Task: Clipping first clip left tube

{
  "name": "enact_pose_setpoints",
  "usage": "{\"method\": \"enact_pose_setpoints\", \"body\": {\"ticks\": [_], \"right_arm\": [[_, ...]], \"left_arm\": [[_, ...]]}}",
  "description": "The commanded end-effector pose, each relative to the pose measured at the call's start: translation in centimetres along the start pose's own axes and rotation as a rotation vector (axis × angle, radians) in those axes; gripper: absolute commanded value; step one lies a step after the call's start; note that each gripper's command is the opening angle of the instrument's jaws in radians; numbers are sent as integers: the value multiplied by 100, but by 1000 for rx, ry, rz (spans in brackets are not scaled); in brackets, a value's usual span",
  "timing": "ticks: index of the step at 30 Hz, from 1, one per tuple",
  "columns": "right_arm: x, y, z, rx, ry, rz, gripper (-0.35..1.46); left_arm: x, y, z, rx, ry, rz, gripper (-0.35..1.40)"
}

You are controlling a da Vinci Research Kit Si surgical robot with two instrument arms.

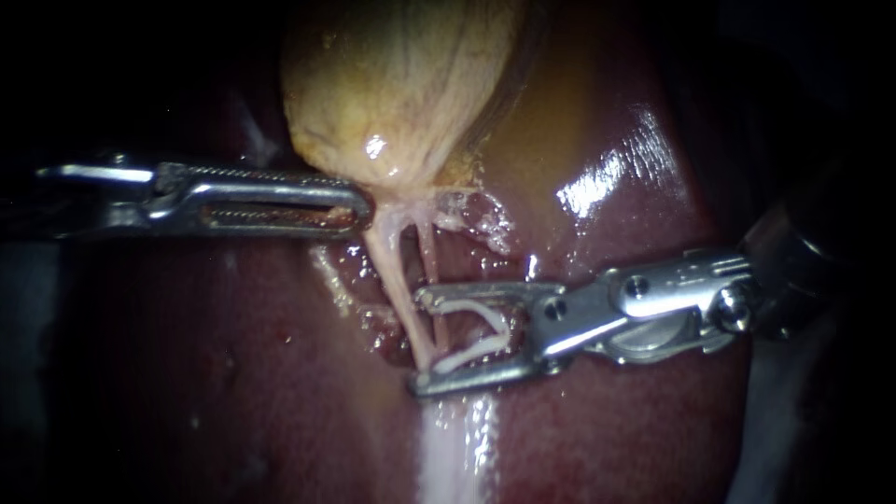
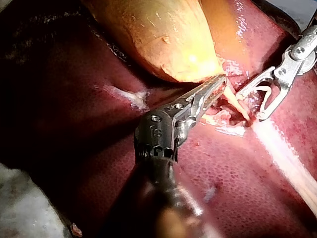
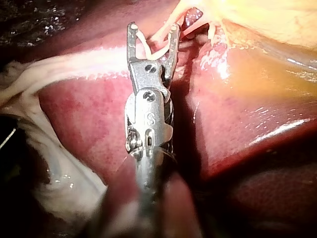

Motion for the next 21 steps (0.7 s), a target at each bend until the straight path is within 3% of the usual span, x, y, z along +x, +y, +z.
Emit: {"method": "enact_pose_setpoints", "body": {"ticks": [1,21], "right_arm": [[-1,1,1,2,-1,-1,49],[-15,-3,39,66,-9,48,49]], "left_arm": [[0,1,0,0,0,0,-35],[1,3,3,2,1,6,-35]]}}
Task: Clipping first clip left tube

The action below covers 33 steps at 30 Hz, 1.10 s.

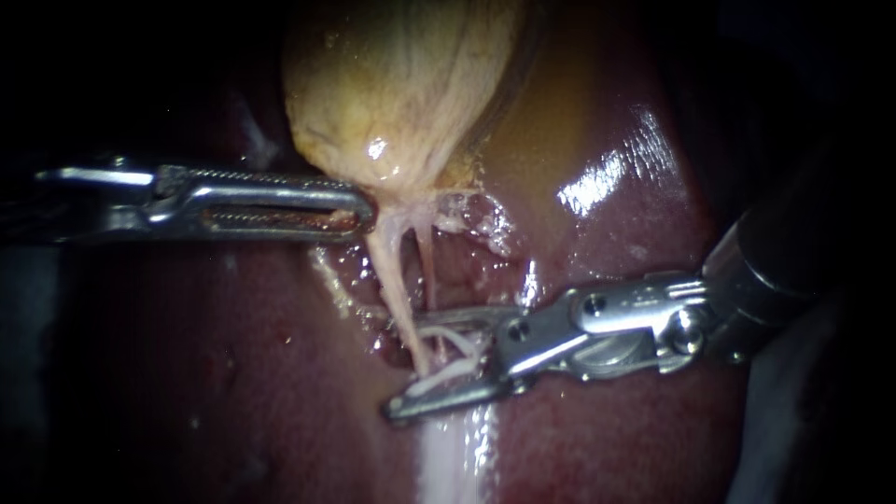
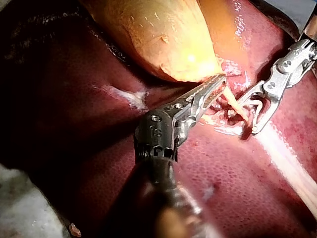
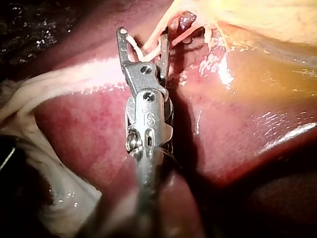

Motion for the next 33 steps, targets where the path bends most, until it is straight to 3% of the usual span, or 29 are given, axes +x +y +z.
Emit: {"method": "enact_pose_setpoints", "body": {"ticks": [1,11,21,30,33], "right_arm": [[0,0,2,0,1,5,49],[-9,5,25,19,-1,17,48],[-12,14,22,28,3,32,34],[-15,19,15,35,3,60,-10],[-16,20,14,44,1,88,-34]], "left_arm": [[-1,-1,1,0,0,0,-35],[0,-1,4,1,1,0,-35],[0,-1,4,2,1,0,-35],[-1,-2,5,2,1,0,-35],[-1,-2,5,2,1,1,-35]]}}
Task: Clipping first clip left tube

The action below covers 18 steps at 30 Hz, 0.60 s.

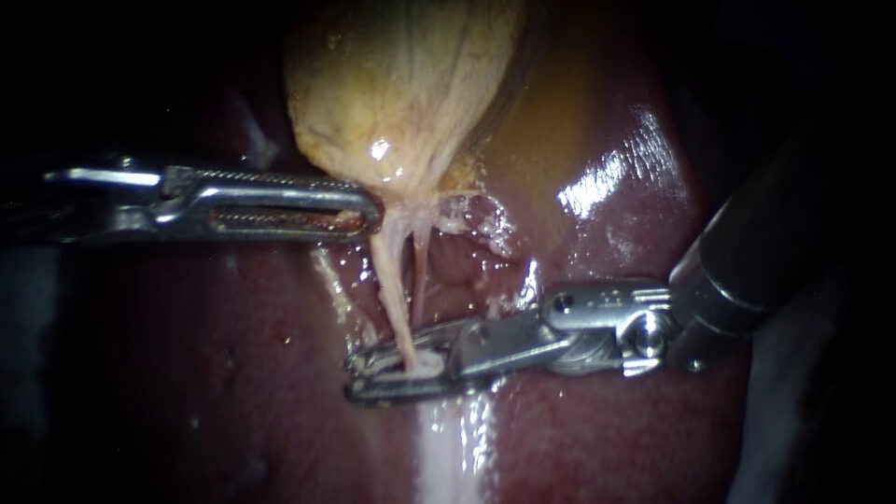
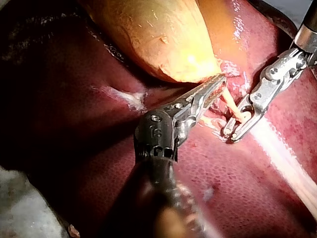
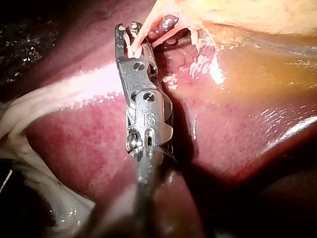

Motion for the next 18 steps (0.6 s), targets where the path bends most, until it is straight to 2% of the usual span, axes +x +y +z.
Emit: {"method": "enact_pose_setpoints", "body": {"ticks": [1,18], "right_arm": [[1,-1,0,5,-1,8,-35],[-4,-2,-1,21,-10,7,-35]], "left_arm": [[0,0,0,-1,0,1,-35],[0,-1,0,-1,0,1,-35]]}}
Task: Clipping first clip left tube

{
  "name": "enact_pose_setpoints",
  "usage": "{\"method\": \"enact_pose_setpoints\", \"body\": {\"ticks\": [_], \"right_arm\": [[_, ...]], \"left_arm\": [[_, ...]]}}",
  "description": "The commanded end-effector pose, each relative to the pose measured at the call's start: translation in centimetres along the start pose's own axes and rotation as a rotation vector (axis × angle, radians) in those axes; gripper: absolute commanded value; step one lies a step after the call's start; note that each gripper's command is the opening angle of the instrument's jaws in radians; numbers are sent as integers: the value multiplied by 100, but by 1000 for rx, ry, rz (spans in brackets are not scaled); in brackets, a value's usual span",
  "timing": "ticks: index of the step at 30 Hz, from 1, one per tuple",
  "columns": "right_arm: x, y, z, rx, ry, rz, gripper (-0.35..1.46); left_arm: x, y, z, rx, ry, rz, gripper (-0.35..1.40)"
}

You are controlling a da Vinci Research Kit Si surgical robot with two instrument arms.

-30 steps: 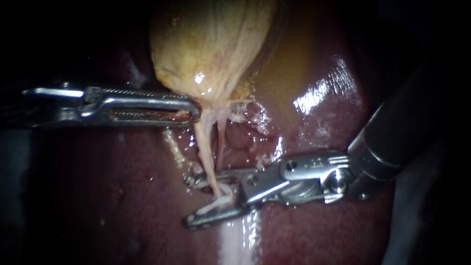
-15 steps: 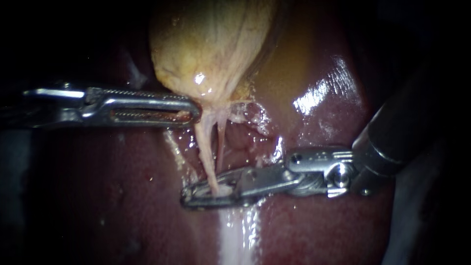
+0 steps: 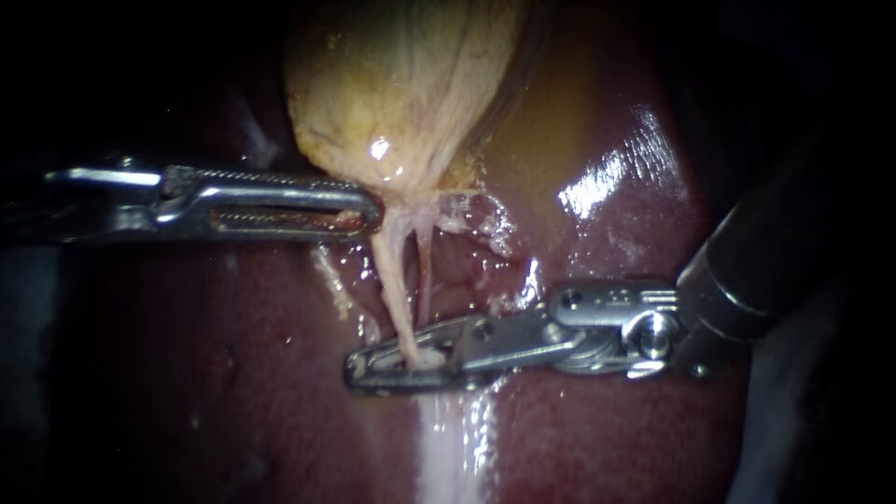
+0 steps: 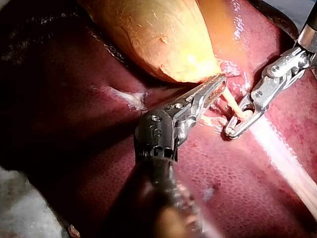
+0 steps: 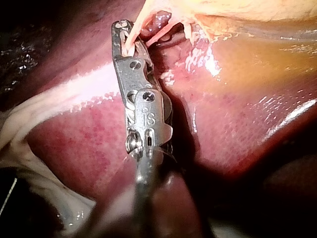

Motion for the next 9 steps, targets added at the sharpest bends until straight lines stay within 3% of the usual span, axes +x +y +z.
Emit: {"method": "enact_pose_setpoints", "body": {"ticks": [1,9], "right_arm": [[-1,0,1,0,-1,-1,-35],[-1,1,0,3,-1,-2,-35]], "left_arm": [[0,0,0,0,0,0,-35],[0,-1,0,0,0,0,-35]]}}
